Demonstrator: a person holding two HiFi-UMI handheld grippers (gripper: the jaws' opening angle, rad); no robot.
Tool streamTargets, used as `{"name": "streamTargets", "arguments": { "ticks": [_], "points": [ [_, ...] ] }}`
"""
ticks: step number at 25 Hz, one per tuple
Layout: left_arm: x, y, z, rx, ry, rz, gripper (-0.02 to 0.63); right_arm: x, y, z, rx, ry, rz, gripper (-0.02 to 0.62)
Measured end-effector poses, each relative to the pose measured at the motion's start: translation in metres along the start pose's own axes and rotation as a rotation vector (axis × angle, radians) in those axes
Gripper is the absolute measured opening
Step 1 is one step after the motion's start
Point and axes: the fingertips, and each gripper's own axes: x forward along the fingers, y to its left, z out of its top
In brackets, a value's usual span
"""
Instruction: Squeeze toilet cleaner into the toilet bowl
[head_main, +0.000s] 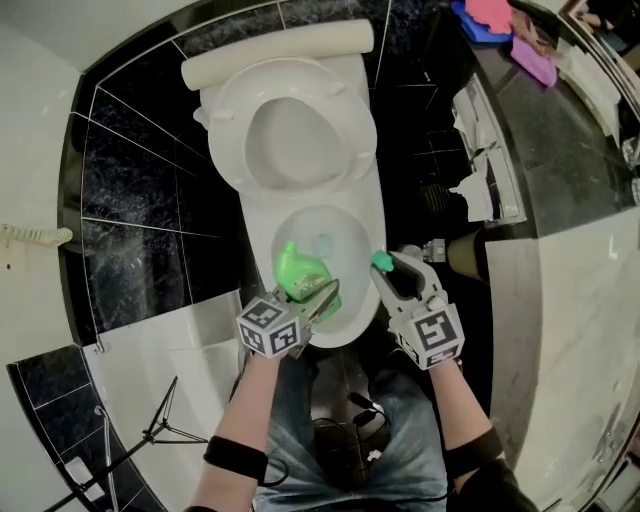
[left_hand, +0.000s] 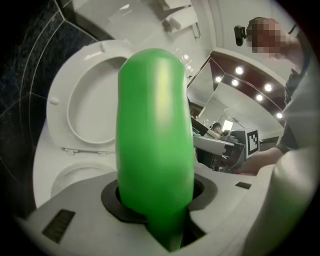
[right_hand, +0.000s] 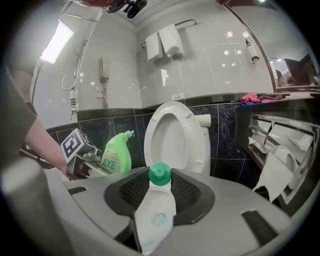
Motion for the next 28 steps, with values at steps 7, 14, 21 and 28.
{"name": "streamTargets", "arguments": {
  "ticks": [7,14,21,28],
  "points": [
    [-0.049,-0.049,0.032,0.084,0.022,0.113,0.181,-0.048,0.029,0.059,0.001,0.003,0.039,0.153],
    [-0.087,-0.091,0.061,0.183,0.041,0.191,0.183,-0.083,0.053,0.106,0.005,-0.007,0.062,0.153],
    [-0.112,-0.129,0.098,0.232,-0.001,0.228,0.183,-0.113,0.065,0.142,0.007,-0.034,0.078,0.153],
    [-0.140,-0.179,0.148,0.300,-0.059,0.260,0.183,-0.149,0.071,0.184,0.015,-0.057,0.101,0.153]
  ]
}}
